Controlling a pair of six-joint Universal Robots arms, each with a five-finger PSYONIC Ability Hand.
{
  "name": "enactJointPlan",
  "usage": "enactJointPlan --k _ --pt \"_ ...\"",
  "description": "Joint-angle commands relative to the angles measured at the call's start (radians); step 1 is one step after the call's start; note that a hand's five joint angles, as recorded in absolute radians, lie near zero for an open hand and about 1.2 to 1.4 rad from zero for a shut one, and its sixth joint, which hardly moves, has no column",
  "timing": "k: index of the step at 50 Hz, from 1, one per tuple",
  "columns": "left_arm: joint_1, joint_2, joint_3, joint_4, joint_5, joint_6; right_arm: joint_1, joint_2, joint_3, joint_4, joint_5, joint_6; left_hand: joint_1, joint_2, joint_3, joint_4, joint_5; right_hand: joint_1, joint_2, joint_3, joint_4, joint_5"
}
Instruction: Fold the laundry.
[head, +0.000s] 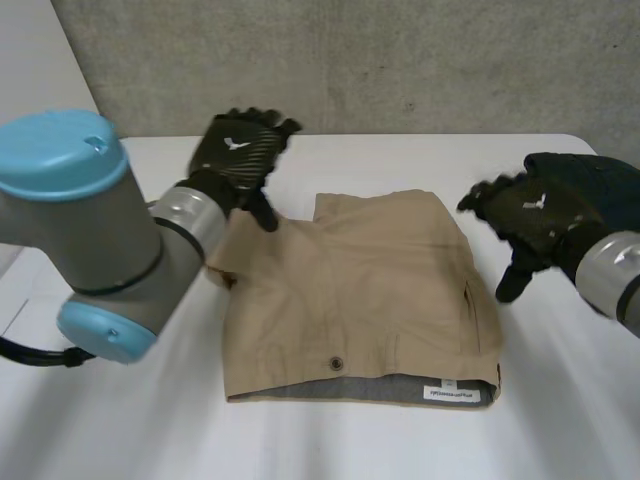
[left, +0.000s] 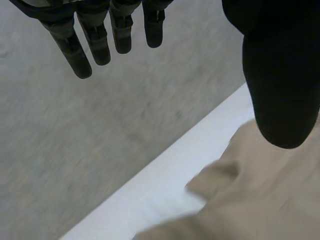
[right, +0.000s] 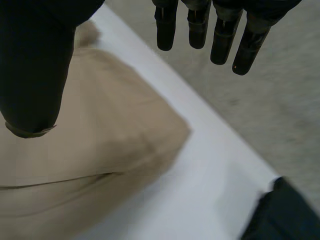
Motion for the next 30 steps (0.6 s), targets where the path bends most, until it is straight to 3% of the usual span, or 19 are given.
enactJointPlan --k 1,11,19,22,26,29,30 --pt "0.146 -0.108 0.022 -0.026 0.053 0.121 0.026 -0.016 0.077 0.102 -0.019 -0.007 0.011 -0.006 -0.014 -0.004 -0.021 -0.031 -0.05 -0.043 -0.063 -0.068" --pt "0.23 -0.305 0.135 -0.021 0.13 0.259 0.055 -0.022 0.267 -0.041 -0.002 -0.015 0.011 -0.006 -0.014 -0.004 -0.021 -0.031 -0.05 -0.043 -0.063 -0.068" --pt "0.236 -0.416 0.22 -0.02 0.145 0.304 0.067 0.004 0.37 -0.162 0.032 -0.061 0.064 0.046 0.039 0.049 0.032 -0.021 -0.04 -0.033 -0.053 -0.058" --pt "0.236 -0.439 0.229 -0.02 0.16 0.334 0.067 0.035 0.392 -0.214 0.064 -0.071 0.094 0.076 0.069 0.078 0.061 0.082 0.063 0.07 0.05 0.045" --pt "0.235 -0.462 0.238 -0.021 0.169 0.376 0.072 0.073 0.396 -0.266 0.113 -0.079 0.296 0.278 0.271 0.28 0.263 0.363 0.344 0.351 0.331 0.326" --pt "0.232 -0.462 0.235 -0.02 0.168 0.383 0.078 0.104 0.387 -0.288 0.141 -0.09 0.744 0.726 0.719 0.728 0.711 0.744 0.725 0.733 0.713 0.708" --pt "0.229 -0.459 0.234 -0.02 0.16 0.382 0.08 0.113 0.384 -0.291 0.146 -0.096 1.042 1.024 1.017 1.027 1.009 0.873 0.854 0.862 0.841 0.837"
